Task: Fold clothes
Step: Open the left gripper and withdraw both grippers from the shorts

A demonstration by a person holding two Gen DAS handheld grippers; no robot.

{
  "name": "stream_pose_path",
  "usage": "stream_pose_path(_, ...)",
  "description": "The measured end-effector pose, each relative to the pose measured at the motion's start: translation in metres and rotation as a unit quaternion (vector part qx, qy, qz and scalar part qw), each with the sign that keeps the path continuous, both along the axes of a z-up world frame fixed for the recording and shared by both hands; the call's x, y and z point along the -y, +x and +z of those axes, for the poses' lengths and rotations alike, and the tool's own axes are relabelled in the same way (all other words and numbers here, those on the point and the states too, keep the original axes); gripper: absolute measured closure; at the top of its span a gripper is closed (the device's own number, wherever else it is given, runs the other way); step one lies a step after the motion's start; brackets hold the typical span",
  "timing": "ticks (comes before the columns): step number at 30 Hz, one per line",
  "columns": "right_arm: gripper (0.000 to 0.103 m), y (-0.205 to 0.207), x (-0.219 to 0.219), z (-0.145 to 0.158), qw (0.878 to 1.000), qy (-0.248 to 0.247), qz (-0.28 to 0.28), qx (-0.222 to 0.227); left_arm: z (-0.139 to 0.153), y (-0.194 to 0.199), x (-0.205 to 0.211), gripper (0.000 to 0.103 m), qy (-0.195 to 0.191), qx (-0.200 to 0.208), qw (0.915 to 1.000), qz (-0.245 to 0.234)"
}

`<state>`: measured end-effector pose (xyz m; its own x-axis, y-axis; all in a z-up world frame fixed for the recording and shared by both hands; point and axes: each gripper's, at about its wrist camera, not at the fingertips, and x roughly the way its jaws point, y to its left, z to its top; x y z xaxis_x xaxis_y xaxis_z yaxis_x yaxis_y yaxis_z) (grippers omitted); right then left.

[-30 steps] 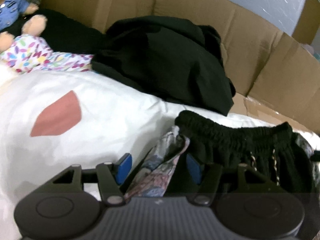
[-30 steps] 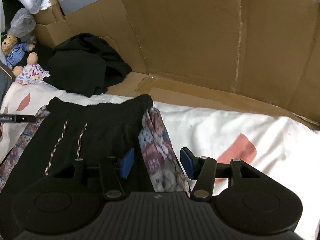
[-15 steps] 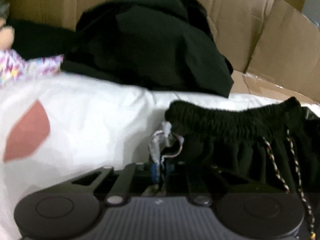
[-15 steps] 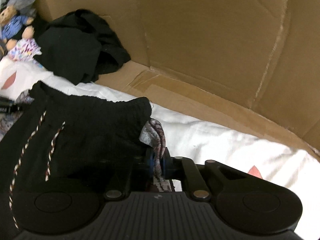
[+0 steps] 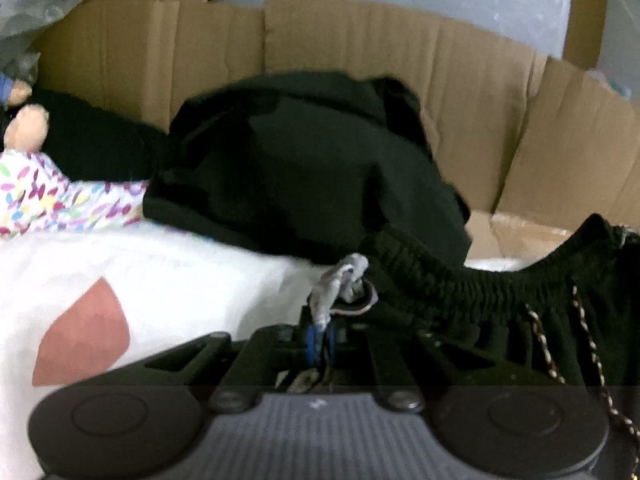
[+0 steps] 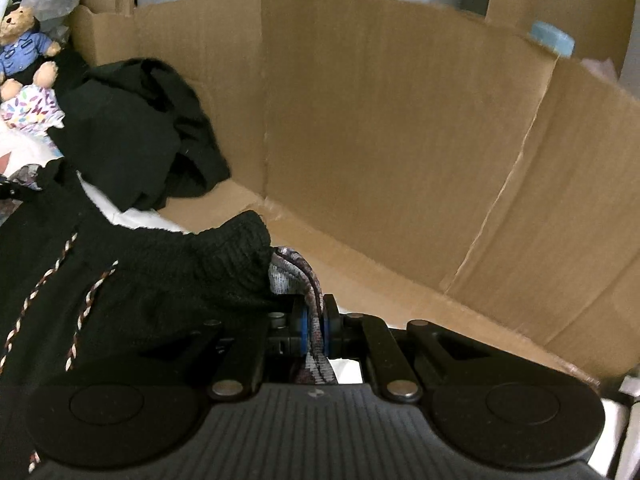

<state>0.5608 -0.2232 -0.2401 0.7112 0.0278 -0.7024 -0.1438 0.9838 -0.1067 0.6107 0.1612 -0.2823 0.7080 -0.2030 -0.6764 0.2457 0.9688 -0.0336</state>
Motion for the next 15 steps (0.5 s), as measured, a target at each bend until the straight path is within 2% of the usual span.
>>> stream_pose_path(1, 0.096, -0.001, 0.001, 0.001, 1.000, -0.002, -0.003, 0.006, -0.002, 0.002, 0.001, 0.096, -0.001, 0.000, 1.0000, 0.000)
stream_pose_path(3, 0.096, -0.003, 0.003, 0.002, 1.000, -0.012, -0.015, 0.024, -0.012, 0.010, 0.006, 0.094, 0.009, -0.025, 0.9996, -0.001)
stream_pose_path(5, 0.096, 0.002, 0.002, -0.007, 1.000, -0.022, -0.014, 0.008, -0.021, 0.014, 0.010, 0.087, 0.030, -0.046, 0.9985, 0.002)
stream_pose_path(7, 0.093, 0.006, 0.001, -0.015, 0.999, -0.026, -0.016, -0.014, -0.028, 0.015, 0.014, 0.067, 0.060, -0.059, 0.9964, 0.013)
stream_pose_path(8, 0.092, 0.007, 0.001, -0.016, 0.999, -0.023, -0.020, -0.023, -0.028, 0.014, 0.012, 0.063, 0.059, -0.061, 0.9963, 0.014)
stream_pose_path(9, 0.088, 0.008, 0.002, -0.017, 0.999, -0.020, -0.024, -0.032, -0.027, 0.013, 0.009, 0.059, 0.058, -0.063, 0.9962, 0.015)
stream_pose_path(10, 0.077, 0.008, 0.003, -0.017, 0.999, -0.019, -0.027, -0.037, -0.027, 0.013, 0.006, 0.057, 0.056, -0.065, 0.9961, 0.016)
stream_pose_path(12, 0.062, 0.006, 0.005, -0.013, 0.998, -0.022, -0.032, -0.042, -0.023, 0.011, -0.003, 0.054, 0.048, -0.077, 0.9957, 0.020)
stream_pose_path(15, 0.058, -0.002, 0.010, -0.002, 0.998, -0.027, -0.031, -0.037, -0.015, 0.004, -0.015, 0.053, 0.049, -0.094, 0.9942, 0.021)
